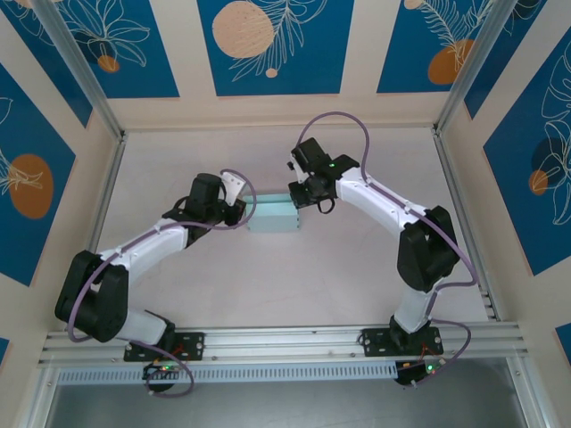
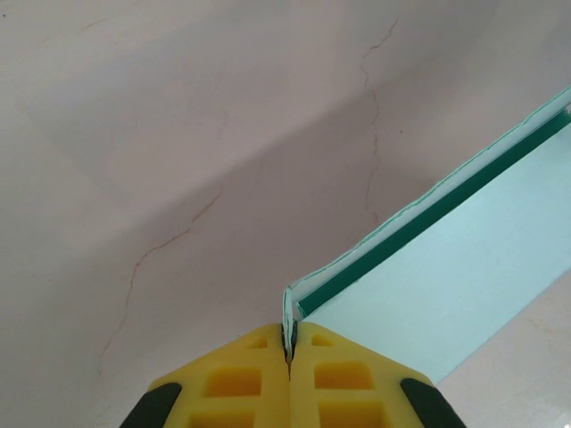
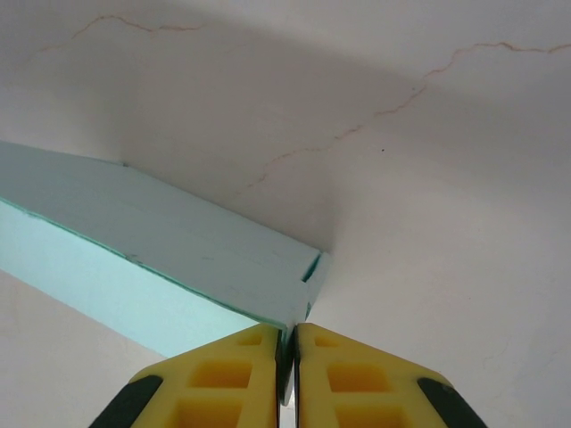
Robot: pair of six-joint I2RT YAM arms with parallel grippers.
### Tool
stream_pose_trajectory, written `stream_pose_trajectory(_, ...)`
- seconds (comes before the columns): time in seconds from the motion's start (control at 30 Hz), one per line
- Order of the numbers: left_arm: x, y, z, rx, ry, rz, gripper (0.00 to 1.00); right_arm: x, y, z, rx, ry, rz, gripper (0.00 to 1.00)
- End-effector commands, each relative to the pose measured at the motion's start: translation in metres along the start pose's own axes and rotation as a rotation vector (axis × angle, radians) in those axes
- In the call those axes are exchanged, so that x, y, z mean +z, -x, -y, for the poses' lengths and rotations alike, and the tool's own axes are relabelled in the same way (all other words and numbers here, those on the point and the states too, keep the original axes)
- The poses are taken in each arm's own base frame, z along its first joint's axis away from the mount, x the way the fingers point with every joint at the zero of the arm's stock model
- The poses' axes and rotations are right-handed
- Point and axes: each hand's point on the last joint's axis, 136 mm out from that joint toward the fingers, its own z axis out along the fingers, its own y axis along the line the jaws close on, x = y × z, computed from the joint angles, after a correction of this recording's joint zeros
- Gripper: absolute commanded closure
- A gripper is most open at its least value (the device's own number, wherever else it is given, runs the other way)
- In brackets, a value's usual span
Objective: Fold the paper box
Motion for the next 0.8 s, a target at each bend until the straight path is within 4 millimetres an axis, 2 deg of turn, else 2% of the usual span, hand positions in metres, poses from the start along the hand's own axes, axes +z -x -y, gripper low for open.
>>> stream_pose_trajectory(0.0, -0.001, 0.009, 0.014, 0.002, -0.037, 0.038, 1.0, 0.0, 0.012, -0.016, 0.055, 0.036, 0.019, 0.87)
stream_pose_trajectory(0.53, 0.004, 0.01, 0.024, 0.018, -0.048, 0.039, 1.0, 0.005, 0.018, -0.03, 0.121, 0.052, -0.007, 0.86)
stream_pose_trajectory(0.77, 0.005, 0.01, 0.022, 0.013, -0.035, 0.034, 1.0, 0.011, 0.01, -0.028, 0.11, 0.026, -0.034, 0.87)
